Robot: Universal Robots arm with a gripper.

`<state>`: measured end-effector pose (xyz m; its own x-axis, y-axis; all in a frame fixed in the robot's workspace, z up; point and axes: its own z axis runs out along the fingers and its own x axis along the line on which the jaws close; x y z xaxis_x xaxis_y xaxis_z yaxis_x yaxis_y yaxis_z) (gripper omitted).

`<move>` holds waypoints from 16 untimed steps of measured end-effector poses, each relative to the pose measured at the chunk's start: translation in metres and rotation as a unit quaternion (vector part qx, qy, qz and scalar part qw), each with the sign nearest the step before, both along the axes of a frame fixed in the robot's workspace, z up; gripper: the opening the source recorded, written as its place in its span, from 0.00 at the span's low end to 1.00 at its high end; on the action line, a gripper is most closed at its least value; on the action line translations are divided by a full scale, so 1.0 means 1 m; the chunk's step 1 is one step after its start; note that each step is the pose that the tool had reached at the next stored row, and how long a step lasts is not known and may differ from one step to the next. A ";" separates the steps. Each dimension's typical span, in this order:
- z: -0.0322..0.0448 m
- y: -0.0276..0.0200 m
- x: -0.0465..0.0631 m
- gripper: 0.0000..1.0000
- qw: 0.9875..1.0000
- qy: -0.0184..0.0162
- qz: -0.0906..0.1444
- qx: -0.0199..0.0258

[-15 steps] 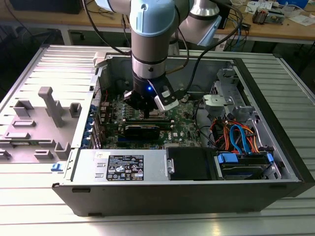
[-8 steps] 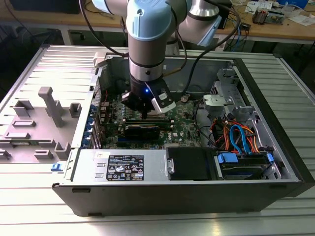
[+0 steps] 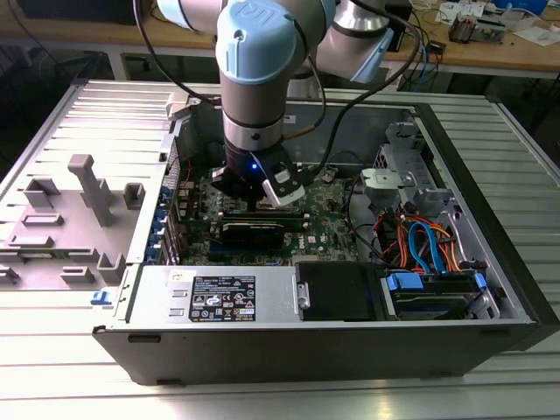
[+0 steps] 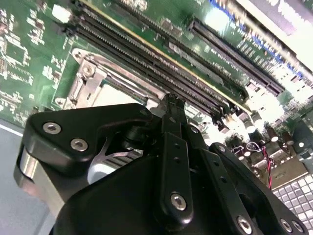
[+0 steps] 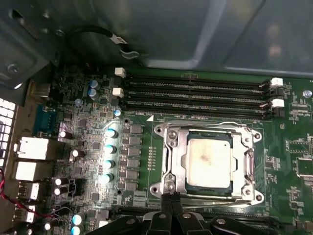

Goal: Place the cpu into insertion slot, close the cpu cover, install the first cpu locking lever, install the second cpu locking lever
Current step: 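Install the second cpu locking lever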

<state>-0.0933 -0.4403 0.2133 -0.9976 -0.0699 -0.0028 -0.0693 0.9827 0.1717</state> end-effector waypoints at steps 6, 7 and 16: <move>-0.0017 0.0000 -0.001 0.11 1.000 0.000 0.000 0.002; -0.0018 0.0000 -0.002 0.11 1.000 0.000 0.000 0.002; -0.0034 -0.0002 -0.004 0.11 1.000 0.000 0.002 0.005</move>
